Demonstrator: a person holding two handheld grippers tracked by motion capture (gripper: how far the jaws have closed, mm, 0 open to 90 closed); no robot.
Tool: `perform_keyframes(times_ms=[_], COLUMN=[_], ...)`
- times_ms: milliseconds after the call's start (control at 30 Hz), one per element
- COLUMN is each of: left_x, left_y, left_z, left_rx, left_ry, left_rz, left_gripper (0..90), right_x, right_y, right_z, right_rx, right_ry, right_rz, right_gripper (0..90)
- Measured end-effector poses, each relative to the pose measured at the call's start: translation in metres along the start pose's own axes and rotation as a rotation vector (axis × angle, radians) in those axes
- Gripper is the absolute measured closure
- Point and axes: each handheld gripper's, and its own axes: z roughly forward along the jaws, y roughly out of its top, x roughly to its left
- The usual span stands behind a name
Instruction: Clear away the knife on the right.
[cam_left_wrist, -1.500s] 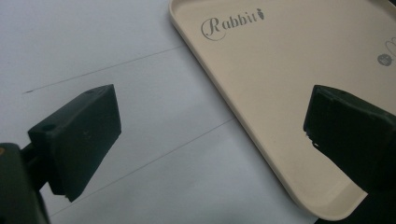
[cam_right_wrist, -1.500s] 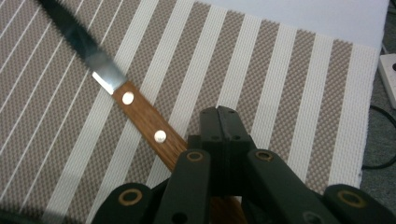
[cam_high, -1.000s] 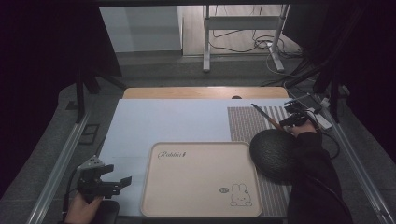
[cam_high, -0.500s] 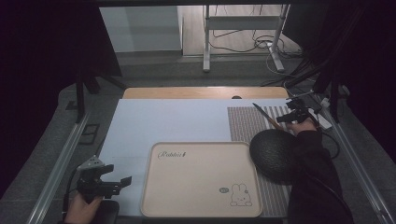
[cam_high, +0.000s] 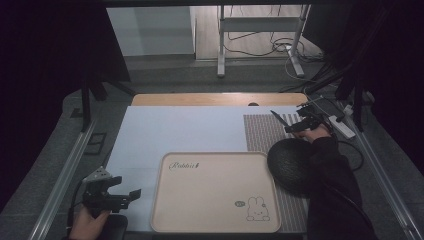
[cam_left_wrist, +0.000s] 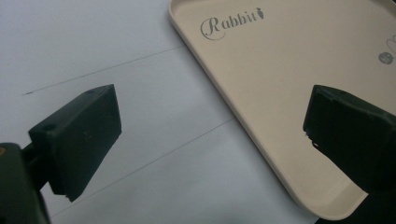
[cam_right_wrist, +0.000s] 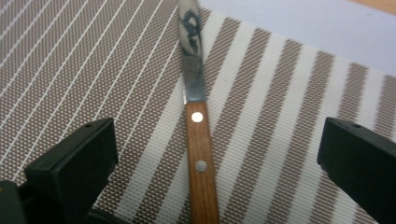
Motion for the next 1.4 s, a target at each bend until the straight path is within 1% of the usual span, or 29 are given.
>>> perform_keyframes(times_ms=[100, 233, 400, 433, 567, 600, 633, 667, 733, 800, 833, 867, 967, 1000, 1067, 1200, 1300, 1333, 1400], left_x=[0.000, 0.000, 0.000, 0.000, 0.001, 0.001, 0.001, 0.001, 0.001, 0.001, 0.001, 0.001, 0.001, 0.001, 0.001, 0.001, 0.001, 0.001, 0.001], left_y=[0.000, 0.000, 0.000, 0.000, 0.000, 0.000, 0.000, 0.000, 0.000, 0.000, 0.000, 0.000, 0.000, 0.000, 0.000, 0.000, 0.000, 0.000, 0.000], left_z=[0.000, 0.000, 0.000, 0.000, 0.000, 0.000, 0.000, 0.000, 0.000, 0.000, 0.000, 0.000, 0.000, 0.000, 0.000, 0.000, 0.000, 0.000, 0.000], left_rx=[-0.001, -0.001, -0.002, -0.002, -0.003, -0.003, -0.004, -0.003, -0.003, -0.003, -0.003, -0.003, -0.003, -0.003, -0.003, -0.004, -0.003, -0.004, -0.004], left_ry=[-0.001, -0.001, -0.002, -0.003, -0.005, -0.005, -0.006, -0.006, -0.006, -0.006, -0.006, -0.005, -0.005, -0.005, -0.005, -0.005, -0.005, -0.004, -0.005], left_rz=[-0.001, -0.001, -0.002, -0.002, -0.003, -0.003, -0.003, -0.004, -0.004, -0.005, -0.005, -0.005, -0.006, -0.006, -0.007, -0.008, -0.006, -0.006, -0.007], left_gripper=[4.3, 4.3, 4.3, 4.3, 4.3, 4.3, 4.3, 4.3, 4.3, 4.3, 4.3, 4.3, 4.3, 4.3, 4.3, 4.3, 4.3, 4.3, 4.3], right_x=[0.003, 0.003, 0.003, 0.003, 0.003, 0.002, 0.002, 0.000, -0.001, -0.002, -0.003, -0.003, -0.004, -0.005, -0.006, -0.005, -0.006, -0.008, -0.012], right_y=[0.001, 0.001, 0.000, 0.000, 0.001, 0.001, 0.002, 0.002, 0.003, 0.003, 0.003, 0.003, 0.004, 0.004, 0.005, 0.007, 0.007, 0.007, 0.005], right_z=[0.007, 0.016, 0.025, 0.026, 0.026, 0.025, 0.024, 0.022, 0.019, 0.017, 0.016, 0.016, 0.015, 0.015, 0.015, 0.015, 0.015, 0.014, 0.012], right_rx=[0.029, 0.061, 0.093, 0.092, 0.085, 0.079, 0.074, 0.060, 0.050, 0.035, 0.032, 0.030, 0.028, 0.026, 0.030, 0.040, 0.042, 0.041, 0.031], right_ry=[0.015, 0.027, 0.027, 0.019, 0.016, 0.018, 0.018, 0.022, 0.026, 0.031, 0.034, 0.033, 0.048, 0.050, 0.055, 0.058, 0.038, 0.042, 0.035], right_rz=[-0.012, 0.000, 0.005, -0.006, -0.006, -0.011, -0.010, -0.007, -0.016, -0.034, -0.035, -0.039, -0.041, -0.044, -0.035, -0.057, -0.079, -0.077, -0.069], right_gripper=[0.0, 0.0, 0.0, 0.0, 0.6, 4.5, 10.5, 18.0, 29.2, 43.5, 49.9, 54.2, 75.8, 77.0, 77.4, 77.6, 77.7, 77.7, 77.7])
